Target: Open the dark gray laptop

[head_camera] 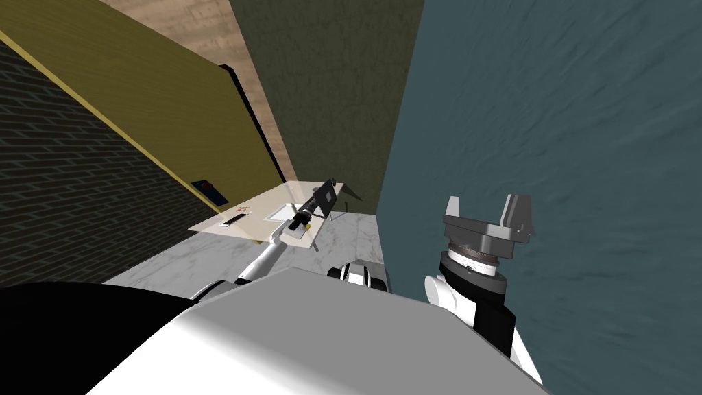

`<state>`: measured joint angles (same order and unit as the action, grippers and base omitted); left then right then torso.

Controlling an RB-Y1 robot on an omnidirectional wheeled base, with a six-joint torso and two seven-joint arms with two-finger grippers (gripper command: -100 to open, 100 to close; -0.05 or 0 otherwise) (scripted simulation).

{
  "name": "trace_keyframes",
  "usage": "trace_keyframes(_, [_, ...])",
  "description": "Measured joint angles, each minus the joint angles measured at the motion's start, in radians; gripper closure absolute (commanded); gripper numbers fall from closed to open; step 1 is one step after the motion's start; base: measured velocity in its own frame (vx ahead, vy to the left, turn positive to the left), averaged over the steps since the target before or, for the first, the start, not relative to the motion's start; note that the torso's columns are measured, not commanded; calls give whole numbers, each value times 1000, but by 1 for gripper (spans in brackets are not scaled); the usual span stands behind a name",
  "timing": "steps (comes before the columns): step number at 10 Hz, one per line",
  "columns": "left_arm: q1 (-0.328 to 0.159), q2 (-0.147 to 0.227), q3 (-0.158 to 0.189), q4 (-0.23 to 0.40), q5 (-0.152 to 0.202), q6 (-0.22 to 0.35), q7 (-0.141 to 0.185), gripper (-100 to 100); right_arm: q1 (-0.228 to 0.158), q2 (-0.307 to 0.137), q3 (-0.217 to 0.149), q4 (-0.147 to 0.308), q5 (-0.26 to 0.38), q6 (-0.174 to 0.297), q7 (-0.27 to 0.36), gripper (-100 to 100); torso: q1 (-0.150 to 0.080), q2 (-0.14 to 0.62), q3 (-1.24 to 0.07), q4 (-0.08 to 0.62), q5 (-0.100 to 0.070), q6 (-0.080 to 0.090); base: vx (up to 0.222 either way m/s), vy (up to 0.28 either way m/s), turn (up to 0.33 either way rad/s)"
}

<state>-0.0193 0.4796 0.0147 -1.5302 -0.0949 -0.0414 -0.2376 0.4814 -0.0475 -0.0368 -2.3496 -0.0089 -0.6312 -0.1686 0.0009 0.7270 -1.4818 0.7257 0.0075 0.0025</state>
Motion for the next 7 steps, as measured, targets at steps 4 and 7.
trace_keyframes(4, [87,1,3,-107,-13,5,18,100,0,0,0,0,0,0,0,0,2,7,4,1,1,1,25,9,-8])
trace_keyframes(7, [135,-7,-1,-162,-31,24,31,100,0,0,0,0,0,0,0,0,4,1,1,2,-1,-5,72,-16,70])
